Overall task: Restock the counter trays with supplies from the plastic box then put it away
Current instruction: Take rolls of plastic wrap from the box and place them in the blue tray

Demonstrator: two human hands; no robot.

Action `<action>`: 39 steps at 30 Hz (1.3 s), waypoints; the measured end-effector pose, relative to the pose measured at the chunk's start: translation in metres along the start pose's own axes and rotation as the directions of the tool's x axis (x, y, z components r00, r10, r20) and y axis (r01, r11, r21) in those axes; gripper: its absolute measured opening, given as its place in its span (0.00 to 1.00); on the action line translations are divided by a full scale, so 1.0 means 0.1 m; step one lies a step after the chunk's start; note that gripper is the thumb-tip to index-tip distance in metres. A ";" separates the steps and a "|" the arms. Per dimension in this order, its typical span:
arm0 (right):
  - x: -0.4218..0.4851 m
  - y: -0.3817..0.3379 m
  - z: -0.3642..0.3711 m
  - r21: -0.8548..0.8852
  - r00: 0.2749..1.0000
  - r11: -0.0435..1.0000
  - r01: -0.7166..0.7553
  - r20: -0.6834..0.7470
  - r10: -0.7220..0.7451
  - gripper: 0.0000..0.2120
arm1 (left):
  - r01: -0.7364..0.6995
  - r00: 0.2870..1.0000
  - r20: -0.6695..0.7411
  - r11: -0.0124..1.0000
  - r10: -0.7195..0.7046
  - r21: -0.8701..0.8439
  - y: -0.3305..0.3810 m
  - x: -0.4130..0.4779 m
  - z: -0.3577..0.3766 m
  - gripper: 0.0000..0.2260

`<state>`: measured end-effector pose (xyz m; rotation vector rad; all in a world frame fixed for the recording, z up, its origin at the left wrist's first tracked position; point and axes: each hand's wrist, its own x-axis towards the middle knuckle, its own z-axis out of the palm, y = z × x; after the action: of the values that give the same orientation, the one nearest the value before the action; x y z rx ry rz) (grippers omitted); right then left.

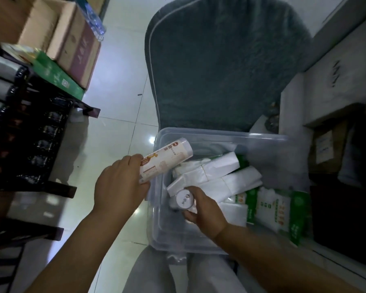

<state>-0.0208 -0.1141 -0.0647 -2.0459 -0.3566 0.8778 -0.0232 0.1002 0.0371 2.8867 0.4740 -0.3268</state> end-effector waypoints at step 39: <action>-6.22 -0.63 0.15 0.385 -0.625 0.878 0.284 -0.620 0.474 0.02 | -0.997 0.026 -0.138 0.015 0.990 -0.079 3.42 -3.02 -0.94 0.17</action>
<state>-0.4700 -0.4015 0.2622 -1.3799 1.2711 -1.2898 -0.1699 -0.2840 0.2558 2.2179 -1.5388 0.0658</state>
